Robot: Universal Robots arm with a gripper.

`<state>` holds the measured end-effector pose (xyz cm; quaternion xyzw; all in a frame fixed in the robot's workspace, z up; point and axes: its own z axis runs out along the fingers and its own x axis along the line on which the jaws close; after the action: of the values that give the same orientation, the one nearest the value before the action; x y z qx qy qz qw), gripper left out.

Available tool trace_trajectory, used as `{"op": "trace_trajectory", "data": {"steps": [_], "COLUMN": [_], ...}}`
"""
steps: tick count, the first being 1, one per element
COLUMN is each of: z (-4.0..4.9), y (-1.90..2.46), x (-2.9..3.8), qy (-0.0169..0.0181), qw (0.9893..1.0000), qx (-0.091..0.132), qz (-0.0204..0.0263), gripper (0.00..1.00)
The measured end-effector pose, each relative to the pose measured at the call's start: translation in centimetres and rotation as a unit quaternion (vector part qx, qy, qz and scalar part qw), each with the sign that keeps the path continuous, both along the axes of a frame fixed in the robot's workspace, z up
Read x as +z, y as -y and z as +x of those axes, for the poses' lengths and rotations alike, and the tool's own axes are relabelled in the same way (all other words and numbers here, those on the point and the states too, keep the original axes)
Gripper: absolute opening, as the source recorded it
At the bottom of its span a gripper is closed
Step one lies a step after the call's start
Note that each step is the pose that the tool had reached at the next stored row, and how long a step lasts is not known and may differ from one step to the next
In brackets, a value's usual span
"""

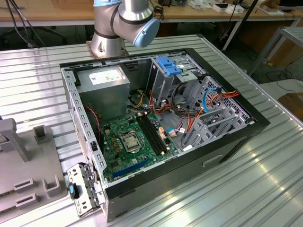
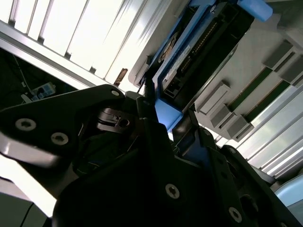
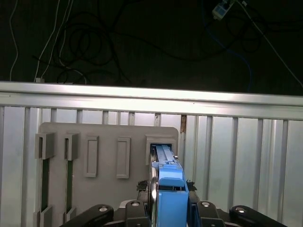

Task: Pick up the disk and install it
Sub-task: 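Pick up the disk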

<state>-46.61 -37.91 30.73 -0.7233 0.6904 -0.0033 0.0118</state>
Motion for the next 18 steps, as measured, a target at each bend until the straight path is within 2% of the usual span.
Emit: {"op": "trace_trajectory", "data": {"steps": [2,9,18], "z": [0.0,0.0,0.0], "y": [0.0,0.0,0.0], "x": [0.0,-0.01,-0.01], "qy": [0.0,0.0,0.0], "qw": [1.0,1.0,0.9999], "qx": [0.0,0.0,-0.014], "qz": [0.0,0.0,0.0], "gripper": [0.37,0.37,0.37]}}
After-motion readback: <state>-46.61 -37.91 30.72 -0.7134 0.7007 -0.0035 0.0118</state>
